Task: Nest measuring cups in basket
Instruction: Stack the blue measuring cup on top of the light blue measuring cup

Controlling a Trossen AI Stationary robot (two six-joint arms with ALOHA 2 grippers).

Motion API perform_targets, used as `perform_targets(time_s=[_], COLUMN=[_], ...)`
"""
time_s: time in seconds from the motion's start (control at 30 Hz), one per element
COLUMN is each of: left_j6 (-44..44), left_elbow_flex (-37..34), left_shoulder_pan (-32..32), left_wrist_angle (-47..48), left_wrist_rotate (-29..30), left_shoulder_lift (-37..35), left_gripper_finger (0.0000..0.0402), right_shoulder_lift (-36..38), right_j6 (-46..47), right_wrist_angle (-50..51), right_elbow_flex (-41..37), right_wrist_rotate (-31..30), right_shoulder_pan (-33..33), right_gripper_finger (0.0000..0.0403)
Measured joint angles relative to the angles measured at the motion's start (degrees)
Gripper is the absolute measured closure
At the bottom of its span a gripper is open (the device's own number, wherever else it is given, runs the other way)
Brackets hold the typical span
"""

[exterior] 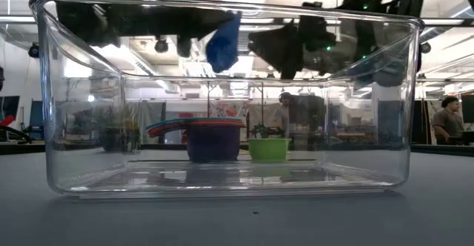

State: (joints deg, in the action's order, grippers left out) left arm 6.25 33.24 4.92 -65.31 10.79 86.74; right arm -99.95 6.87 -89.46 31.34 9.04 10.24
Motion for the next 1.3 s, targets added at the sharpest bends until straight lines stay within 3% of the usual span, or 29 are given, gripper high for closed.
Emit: perform_targets(time_s=[0.47, 0.73, 0.87, 1.07, 1.3], left_j6=[0.6, 0.4, 0.2, 0.0, 0.1], left_elbow_flex=[2.0, 3.2, 3.5, 3.2, 3.1], left_shoulder_pan=[-0.3, -0.9, -1.0, -1.0, -1.0], left_wrist_angle=[-2.3, -2.6, -2.5, -2.4, -2.6], left_wrist_rotate=[-4.1, -5.6, -5.7, -5.5, -5.2], left_shoulder_lift=[1.0, 1.1, 1.1, 1.2, 1.2], left_gripper_finger=[0.0402, 0.0402, 0.0402, 0.0402, 0.0402], right_shoulder_lift=[0.1, 0.1, 0.1, 0.1, 0.1], right_j6=[0.7, 2.6, 3.1, 3.4, 3.6], right_wrist_angle=[4.9, 8.2, 9.9, 10.1, 10.2], right_elbow_flex=[1.8, 4.1, 4.6, 4.6, 4.5], right_wrist_rotate=[-3.2, -3.1, -3.1, -3.2, -2.6], right_shoulder_pan=[0.2, 0.1, 0.1, 0.1, 0.1], right_gripper_finger=[0.0219, 0.0228, 0.0264, 0.0378, 0.0393])
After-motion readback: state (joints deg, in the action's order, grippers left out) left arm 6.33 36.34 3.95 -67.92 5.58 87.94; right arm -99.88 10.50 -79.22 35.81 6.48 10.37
